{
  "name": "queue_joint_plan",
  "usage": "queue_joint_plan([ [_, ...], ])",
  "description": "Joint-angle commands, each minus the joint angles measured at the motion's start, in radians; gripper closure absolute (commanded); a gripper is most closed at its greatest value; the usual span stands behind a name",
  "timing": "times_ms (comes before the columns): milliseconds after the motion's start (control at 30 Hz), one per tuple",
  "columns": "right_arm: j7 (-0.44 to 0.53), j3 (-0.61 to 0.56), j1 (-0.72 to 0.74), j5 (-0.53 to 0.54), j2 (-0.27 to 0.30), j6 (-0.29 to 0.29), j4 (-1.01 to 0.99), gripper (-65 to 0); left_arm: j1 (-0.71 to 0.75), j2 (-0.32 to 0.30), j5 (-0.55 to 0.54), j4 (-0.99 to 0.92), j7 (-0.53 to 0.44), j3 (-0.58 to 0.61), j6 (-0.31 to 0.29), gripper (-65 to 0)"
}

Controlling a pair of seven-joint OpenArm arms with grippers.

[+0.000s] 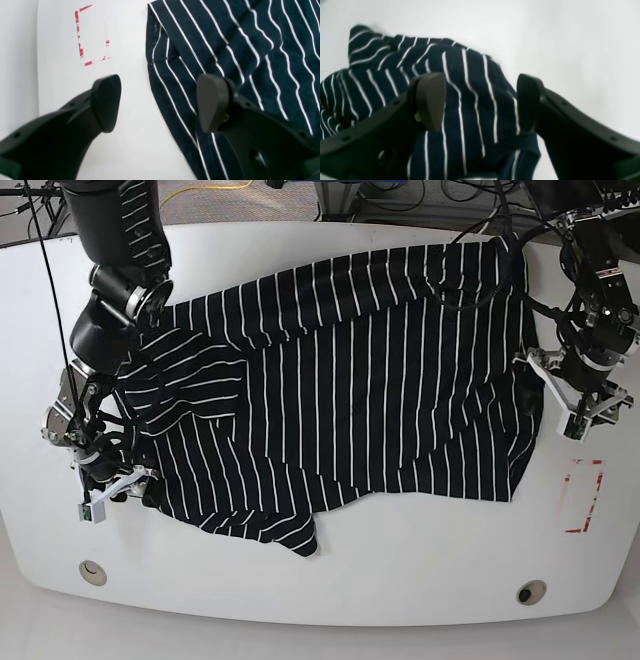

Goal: Fold the T-shirt properly
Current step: 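Move both grippers down along the shirt's sides toward the hem, then grasp the shirt's side edges with both grippers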

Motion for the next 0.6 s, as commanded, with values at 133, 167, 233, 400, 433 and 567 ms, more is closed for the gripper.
queue_joint_plan([
  [133,0.160,-0.079,0.043,0.020,0.078,0.003,-0.164,-42.3,-0.011,-0.011,-0.007,0.015,-0.024,-0.004,0.004,-43.3],
  [167,0.169,-0.082,0.041,0.018,0.081,0.003,-0.175,-42.3,-0.011,-0.011,-0.007,0.015,-0.024,-0.004,0.004,-43.3],
  [233,0.194,-0.087,0.026,0.014,0.084,0.003,-0.201,-42.3,-0.011,-0.011,-0.007,0.015,-0.024,-0.005,0.004,-43.3],
  [400,0.234,-0.091,-0.020,0.012,0.084,0.003,-0.208,-42.3,-0.011,-0.011,-0.007,0.015,-0.024,-0.005,0.004,-43.3],
  [433,0.235,-0.091,-0.025,0.012,0.081,0.003,-0.210,-42.3,-0.011,-0.011,-0.007,0.015,-0.024,-0.005,0.004,-43.3],
  [567,0.240,-0.091,-0.054,0.011,0.077,0.003,-0.211,-42.3,-0.011,-0.011,-0.007,0.015,-0.024,-0.005,0.004,-43.3],
])
